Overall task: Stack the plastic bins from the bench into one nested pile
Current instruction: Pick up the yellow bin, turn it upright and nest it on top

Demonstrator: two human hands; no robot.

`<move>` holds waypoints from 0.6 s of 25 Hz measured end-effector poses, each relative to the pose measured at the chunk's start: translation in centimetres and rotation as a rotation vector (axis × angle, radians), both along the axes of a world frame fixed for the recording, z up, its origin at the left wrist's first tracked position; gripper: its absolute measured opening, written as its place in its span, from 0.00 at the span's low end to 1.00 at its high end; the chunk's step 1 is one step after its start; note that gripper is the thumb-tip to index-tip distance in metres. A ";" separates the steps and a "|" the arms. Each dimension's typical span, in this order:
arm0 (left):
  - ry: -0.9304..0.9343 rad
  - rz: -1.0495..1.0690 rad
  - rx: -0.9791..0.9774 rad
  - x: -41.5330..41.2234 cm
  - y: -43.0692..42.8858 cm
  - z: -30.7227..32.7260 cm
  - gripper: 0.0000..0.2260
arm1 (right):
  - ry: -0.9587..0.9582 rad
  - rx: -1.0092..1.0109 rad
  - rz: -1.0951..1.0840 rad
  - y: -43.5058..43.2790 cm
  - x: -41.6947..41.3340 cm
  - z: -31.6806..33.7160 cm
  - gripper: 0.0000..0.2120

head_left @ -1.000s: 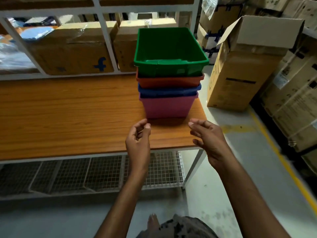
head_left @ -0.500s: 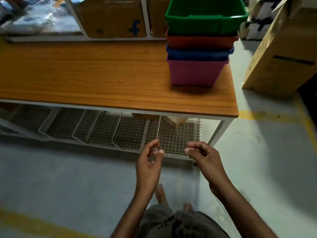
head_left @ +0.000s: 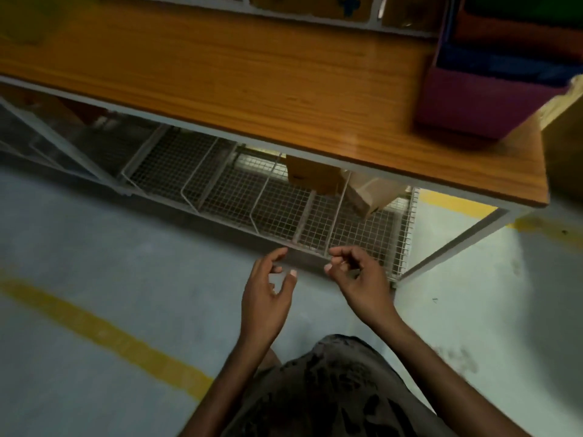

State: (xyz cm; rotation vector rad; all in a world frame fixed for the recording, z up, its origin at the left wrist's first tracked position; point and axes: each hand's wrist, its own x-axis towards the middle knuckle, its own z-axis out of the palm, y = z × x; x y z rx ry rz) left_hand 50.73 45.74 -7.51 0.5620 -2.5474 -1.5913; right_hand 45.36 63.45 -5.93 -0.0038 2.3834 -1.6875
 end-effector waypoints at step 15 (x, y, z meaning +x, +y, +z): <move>0.081 0.333 -0.343 -1.2 -24.6 0.1 0.30 | 0.491 0.238 0.411 -26.3 -5.8 -0.8 0.24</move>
